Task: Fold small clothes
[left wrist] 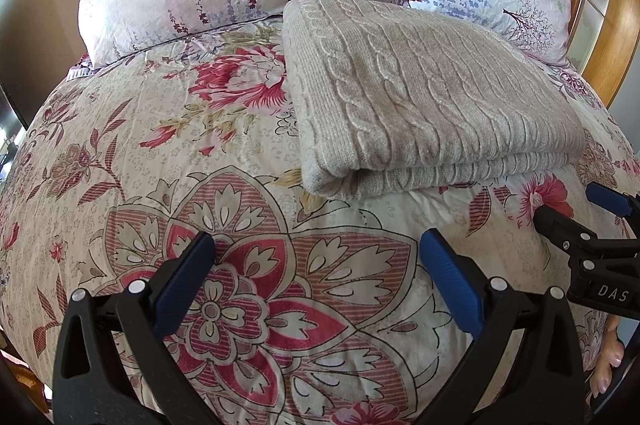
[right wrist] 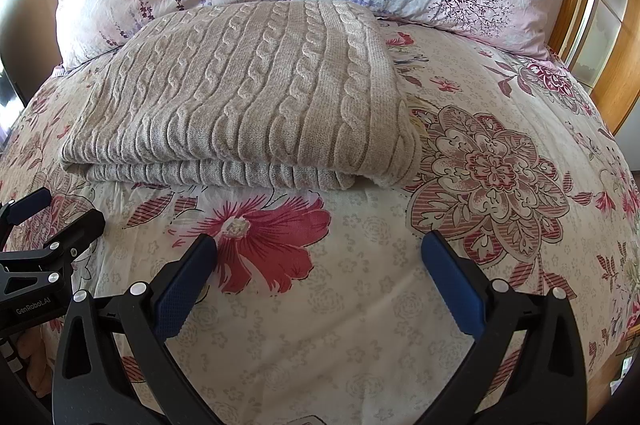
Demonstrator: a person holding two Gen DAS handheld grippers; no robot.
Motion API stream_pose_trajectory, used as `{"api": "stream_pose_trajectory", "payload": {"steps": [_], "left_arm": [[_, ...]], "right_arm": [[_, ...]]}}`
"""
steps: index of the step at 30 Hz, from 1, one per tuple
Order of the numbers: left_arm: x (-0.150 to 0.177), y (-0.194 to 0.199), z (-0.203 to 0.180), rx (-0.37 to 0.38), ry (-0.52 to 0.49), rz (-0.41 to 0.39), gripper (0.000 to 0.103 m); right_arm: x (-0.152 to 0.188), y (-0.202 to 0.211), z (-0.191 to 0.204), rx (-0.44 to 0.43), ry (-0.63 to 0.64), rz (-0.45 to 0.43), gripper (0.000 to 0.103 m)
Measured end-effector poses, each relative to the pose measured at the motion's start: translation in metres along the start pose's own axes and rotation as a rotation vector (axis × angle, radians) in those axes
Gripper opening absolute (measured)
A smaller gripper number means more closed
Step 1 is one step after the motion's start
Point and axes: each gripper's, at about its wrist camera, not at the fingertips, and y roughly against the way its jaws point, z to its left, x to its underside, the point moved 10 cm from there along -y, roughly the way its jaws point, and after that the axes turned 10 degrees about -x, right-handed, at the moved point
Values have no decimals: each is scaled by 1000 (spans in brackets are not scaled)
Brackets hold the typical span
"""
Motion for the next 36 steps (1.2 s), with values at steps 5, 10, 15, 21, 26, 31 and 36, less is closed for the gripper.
{"api": "stream_pose_trajectory", "payload": {"steps": [5,10,15,21,26,31,36], "left_arm": [[0,0,0,0,0,0,101],[0,0,0,0,0,0,101],[0,0,0,0,0,0,101],[0,0,0,0,-1,-1,101],[0,0,0,1,0,1,101],[0,-1,0,0,1,5,101],[-1,-1,0,0,0,10,101]], "right_arm": [[0,0,0,-1,1,0,102],[0,0,0,-1,1,0,102],[0,0,0,-2,2,0,102],[0,0,0,-2,2,0,102],[0,0,0,-2,2,0,102],[0,0,0,-2,3,0,102],[0,0,0,-2,2,0,102]]}}
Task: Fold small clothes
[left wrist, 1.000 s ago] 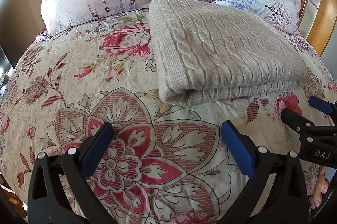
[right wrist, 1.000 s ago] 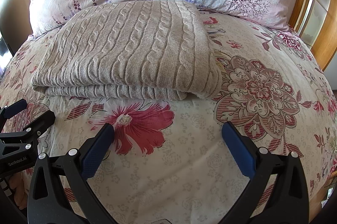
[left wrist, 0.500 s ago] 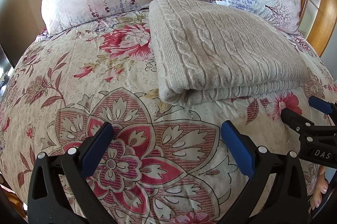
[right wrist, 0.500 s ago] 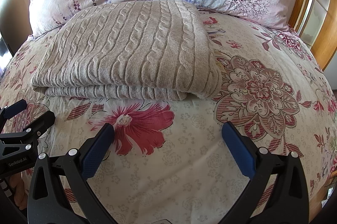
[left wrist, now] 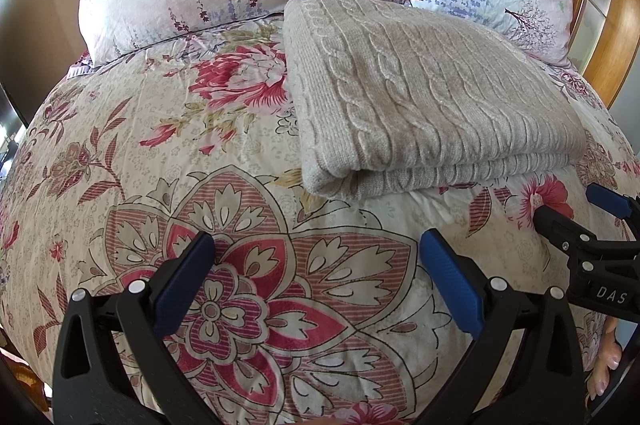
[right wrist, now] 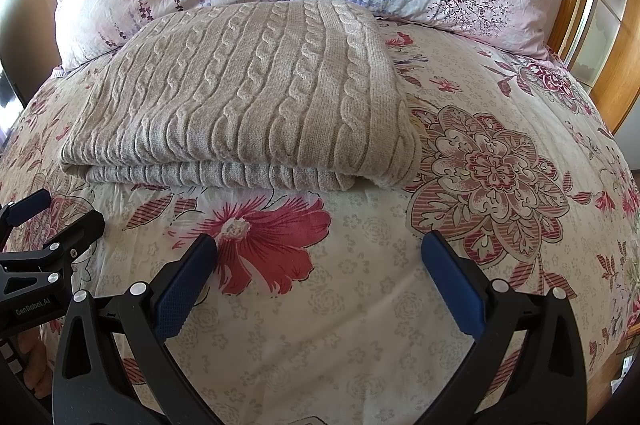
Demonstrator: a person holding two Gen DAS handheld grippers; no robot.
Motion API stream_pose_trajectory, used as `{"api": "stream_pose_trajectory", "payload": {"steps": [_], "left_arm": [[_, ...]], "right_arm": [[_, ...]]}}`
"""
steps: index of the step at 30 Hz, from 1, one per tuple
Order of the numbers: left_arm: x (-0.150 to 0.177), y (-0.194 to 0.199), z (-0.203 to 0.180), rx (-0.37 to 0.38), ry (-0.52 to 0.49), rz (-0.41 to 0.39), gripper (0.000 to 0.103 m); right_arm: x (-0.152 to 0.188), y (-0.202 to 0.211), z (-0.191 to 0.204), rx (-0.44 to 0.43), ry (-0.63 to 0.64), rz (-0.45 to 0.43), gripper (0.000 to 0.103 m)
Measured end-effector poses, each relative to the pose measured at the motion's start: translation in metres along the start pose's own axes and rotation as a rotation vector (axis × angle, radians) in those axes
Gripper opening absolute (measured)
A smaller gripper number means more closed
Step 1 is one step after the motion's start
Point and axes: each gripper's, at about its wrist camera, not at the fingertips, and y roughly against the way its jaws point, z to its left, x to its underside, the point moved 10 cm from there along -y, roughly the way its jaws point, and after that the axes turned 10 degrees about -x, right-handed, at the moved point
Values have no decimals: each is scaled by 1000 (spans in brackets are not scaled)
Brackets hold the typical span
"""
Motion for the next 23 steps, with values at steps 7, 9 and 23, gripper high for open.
{"api": "stream_pose_trajectory", "payload": {"steps": [7,9,23], "left_arm": [[0,0,1,0,0,-1,101],[0,-1,1,0,1,0,101],[-1,-4,2,2,-5,16,101]], "right_arm": [[0,0,0,0,0,0,102],[0,0,0,0,0,0,102],[0,0,0,0,0,0,102]]}}
